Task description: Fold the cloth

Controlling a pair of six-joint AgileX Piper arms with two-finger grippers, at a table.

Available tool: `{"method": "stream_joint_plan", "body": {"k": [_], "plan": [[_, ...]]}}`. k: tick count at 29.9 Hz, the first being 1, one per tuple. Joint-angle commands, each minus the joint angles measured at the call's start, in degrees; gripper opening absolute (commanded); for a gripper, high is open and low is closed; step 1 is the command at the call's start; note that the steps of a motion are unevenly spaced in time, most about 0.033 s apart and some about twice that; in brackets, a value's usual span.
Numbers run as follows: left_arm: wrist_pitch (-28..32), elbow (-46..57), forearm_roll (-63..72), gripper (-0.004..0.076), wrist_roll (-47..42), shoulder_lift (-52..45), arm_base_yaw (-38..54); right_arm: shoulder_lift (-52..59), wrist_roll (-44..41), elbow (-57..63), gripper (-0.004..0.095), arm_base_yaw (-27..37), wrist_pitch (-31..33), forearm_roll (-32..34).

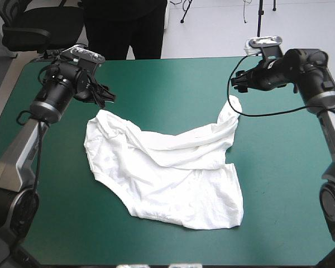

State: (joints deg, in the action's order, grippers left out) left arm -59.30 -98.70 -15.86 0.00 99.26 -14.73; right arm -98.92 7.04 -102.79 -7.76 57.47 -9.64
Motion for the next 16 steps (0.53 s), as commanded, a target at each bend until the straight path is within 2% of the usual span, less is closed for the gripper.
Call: {"method": "stream_joint_plan", "body": {"k": [1, 8, 13, 16], "plan": [[-3.05, -3.2, -1.7, 0.0535, -0.77, -8.29, 0.0, 7.88, 0.51, -2.51, 0.0789, 0.79, 2.79, 0.16], [-14.15, -2.6, -1.61, 0.0535, -3.45, -17.7, 0.0, 16.91, 0.36, 0.05, 0.0788, 0.16, 8.25, 0.31], [-14.52, 0.56, -1.61, 0.0535, -6.26, -21.77, 0.0, 24.26, 0.09, 7.08, 0.0787, -3.4, 9.51, 0.58], [-14.52, 5.64, -0.59, 0.0535, -7.22, -22.83, 1.36, 28.97, -1.85, 12.45, 0.0787, -7.69, 9.89, 3.66]]}}
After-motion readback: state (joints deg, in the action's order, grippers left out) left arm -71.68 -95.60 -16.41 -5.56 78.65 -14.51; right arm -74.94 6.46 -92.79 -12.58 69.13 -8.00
